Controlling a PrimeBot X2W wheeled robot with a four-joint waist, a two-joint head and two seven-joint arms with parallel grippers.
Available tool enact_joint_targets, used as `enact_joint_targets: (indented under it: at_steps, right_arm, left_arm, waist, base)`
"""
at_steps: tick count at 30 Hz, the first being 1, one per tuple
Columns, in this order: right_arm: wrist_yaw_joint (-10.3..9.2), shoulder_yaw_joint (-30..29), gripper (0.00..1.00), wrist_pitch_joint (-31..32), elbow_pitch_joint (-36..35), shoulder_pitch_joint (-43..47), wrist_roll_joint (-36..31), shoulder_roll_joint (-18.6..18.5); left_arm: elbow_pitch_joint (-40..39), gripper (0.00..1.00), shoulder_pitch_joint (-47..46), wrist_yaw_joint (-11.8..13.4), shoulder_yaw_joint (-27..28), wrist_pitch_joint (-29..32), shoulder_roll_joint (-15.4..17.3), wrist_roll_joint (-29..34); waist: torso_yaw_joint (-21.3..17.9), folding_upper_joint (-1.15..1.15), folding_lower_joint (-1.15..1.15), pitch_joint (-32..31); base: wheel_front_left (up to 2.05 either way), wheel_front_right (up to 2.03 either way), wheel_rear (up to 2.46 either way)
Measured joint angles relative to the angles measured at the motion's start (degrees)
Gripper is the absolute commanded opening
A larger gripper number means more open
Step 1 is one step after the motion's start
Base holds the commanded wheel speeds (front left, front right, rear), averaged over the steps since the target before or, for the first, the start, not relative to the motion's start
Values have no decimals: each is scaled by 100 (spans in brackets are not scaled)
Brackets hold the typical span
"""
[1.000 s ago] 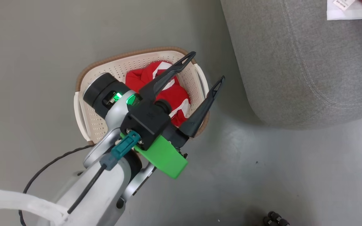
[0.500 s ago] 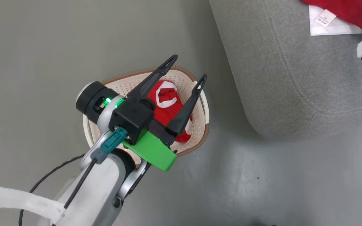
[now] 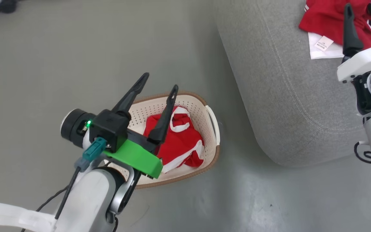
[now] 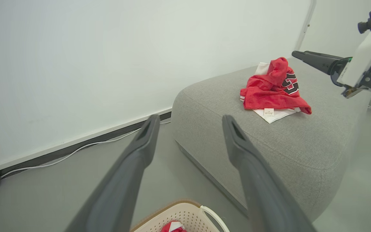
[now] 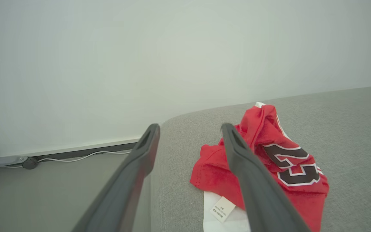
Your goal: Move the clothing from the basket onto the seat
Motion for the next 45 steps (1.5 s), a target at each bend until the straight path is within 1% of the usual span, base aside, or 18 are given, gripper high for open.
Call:
enact_joint_targets:
  at_steps: [10,18,19,21,22,25,28,34,41,45]
  right_arm:
    - [-1,221,100,-2,-745,560,-102,247]
    - [-25,430,100,-10,-1237,1107,-190,401]
    - [-67,436,100,-11,-1283,1194,-191,405]
    - [-73,439,100,-10,-1388,1373,-192,412]
    - [-126,447,100,-10,-1445,1456,-193,421]
    - [-198,489,100,-8,-1606,1677,-194,472]
    - [-253,534,100,26,-1753,1937,-194,500]
    - [-391,575,100,185,-2034,2441,-197,558]
    - [-614,594,100,348,-2446,2909,-246,553]
    - [-675,581,100,412,-2632,3156,-245,564]
  left_arm:
    - [123,100,406,322,399,-101,54,-116]
    - [213,100,761,446,749,-168,76,-179]
    - [225,100,801,459,769,-169,76,-179]
    - [238,100,898,460,800,-168,76,-191]
    - [242,100,951,461,813,-168,76,-191]
    - [281,100,1115,471,913,-169,77,-198]
    - [314,100,1267,514,980,-192,81,-315]
    - [327,100,1527,519,1116,-192,86,-331]
    - [313,100,1779,522,1204,-176,88,-332]
    - [310,100,1879,572,1295,-159,87,-332]
  waist:
    - [183,0,0,-531]
    - [311,0,0,-877]
    - [327,0,0,-917]
    - [364,0,0,-995]
    - [384,0,0,-1031]
    - [440,0,0,-1137]
    - [485,0,0,-1248]
    - [551,0,0,-1452]
    - [607,0,0,-1619]
    - [634,0,0,-1665]
  base:
    - [0,0,0]
    - [0,0,0]
    - [0,0,0]
    - [0,0,0]
    - [0,0,0]
    - [0,0,0]
    - [0,0,0]
    - [0,0,0]
    - [0,0,0]
    - [0,0,0]
